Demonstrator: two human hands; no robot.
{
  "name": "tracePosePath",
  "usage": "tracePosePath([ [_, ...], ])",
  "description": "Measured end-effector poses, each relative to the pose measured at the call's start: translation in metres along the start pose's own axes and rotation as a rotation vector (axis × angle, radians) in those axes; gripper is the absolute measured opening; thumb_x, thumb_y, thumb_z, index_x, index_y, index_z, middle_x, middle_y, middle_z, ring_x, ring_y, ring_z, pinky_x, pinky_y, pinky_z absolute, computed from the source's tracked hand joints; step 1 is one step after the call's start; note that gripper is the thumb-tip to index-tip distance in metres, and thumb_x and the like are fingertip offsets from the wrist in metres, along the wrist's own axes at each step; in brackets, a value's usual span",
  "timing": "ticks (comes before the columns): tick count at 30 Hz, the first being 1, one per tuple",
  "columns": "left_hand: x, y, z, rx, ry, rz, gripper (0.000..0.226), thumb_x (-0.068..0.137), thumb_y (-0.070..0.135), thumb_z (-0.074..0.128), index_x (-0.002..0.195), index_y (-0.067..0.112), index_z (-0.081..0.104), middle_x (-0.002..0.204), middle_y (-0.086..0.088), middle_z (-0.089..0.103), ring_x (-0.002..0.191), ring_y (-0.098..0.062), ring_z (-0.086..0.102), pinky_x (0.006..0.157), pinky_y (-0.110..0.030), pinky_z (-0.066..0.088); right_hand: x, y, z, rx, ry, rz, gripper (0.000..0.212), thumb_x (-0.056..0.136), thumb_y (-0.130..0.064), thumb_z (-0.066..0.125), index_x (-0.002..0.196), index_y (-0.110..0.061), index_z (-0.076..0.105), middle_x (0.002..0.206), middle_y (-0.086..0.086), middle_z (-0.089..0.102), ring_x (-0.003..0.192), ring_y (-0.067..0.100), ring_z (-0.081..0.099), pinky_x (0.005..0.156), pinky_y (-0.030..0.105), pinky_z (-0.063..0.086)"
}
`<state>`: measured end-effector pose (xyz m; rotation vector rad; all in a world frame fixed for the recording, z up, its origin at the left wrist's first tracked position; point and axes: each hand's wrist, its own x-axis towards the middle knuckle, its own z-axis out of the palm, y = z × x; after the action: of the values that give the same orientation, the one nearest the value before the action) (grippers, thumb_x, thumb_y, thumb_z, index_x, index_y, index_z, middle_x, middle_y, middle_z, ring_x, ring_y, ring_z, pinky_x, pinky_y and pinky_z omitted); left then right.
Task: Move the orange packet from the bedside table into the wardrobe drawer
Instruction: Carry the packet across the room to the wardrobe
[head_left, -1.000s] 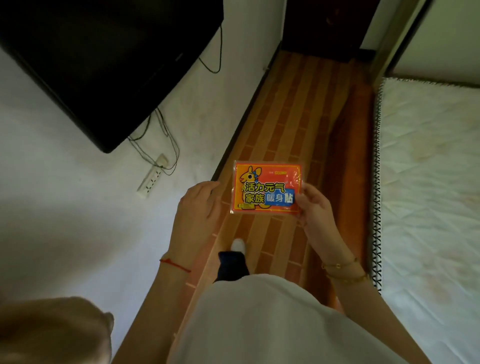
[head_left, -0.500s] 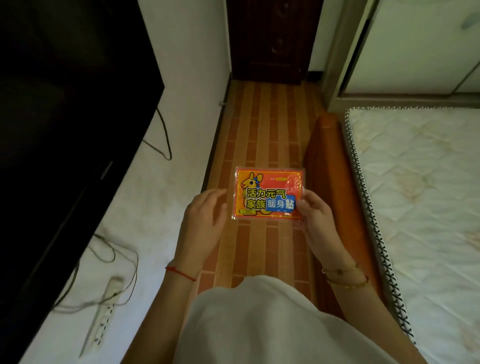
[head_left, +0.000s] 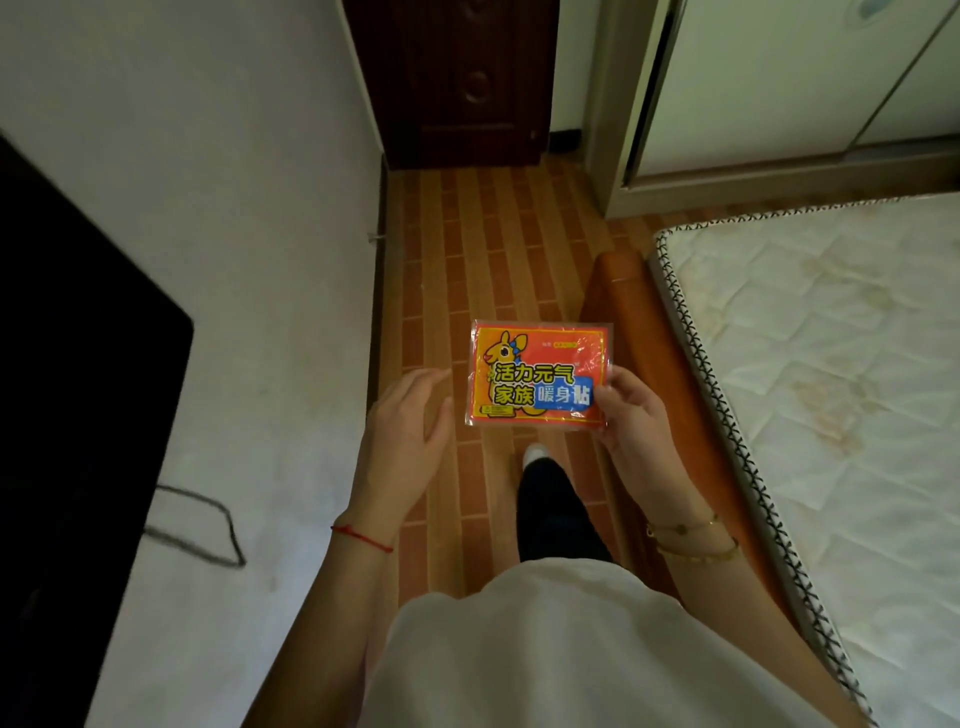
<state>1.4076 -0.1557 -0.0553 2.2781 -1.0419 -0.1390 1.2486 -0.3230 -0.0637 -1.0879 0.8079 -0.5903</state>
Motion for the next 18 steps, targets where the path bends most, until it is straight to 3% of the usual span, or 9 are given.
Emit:
tracePosePath([
  [8, 0.201, 0.006, 0.031, 0.015, -0.007, 0.033, 0.034, 0.097, 0.022, 0.052, 0.130, 0.019, 0.055, 0.132, 0.001, 0.057, 0.121, -0.008, 0.049, 0.097, -0.020, 0.036, 0.193, -0.068, 0.014, -0.019, -0.019, -0.032, 0.018, 0.098, -0.006, 0.045, 0.105, -0.010, 0.061, 0.097, 0.008, 0.071, 0.085, 0.020, 0.068, 0.082, 0.039, 0.055],
  [18, 0.422, 0.017, 0.061, -0.004, -0.005, 0.041, 0.037, 0.098, 0.028, 0.048, 0.134, 0.023, 0.051, 0.137, 0.004, 0.053, 0.125, -0.011, 0.049, 0.104, -0.031, 0.042, 0.397, -0.141, 0.031, -0.011, 0.013, -0.031, 0.020, 0.097, -0.003, 0.044, 0.104, -0.011, 0.061, 0.095, 0.006, 0.072, 0.081, 0.017, 0.069, 0.076, 0.033, 0.057],
])
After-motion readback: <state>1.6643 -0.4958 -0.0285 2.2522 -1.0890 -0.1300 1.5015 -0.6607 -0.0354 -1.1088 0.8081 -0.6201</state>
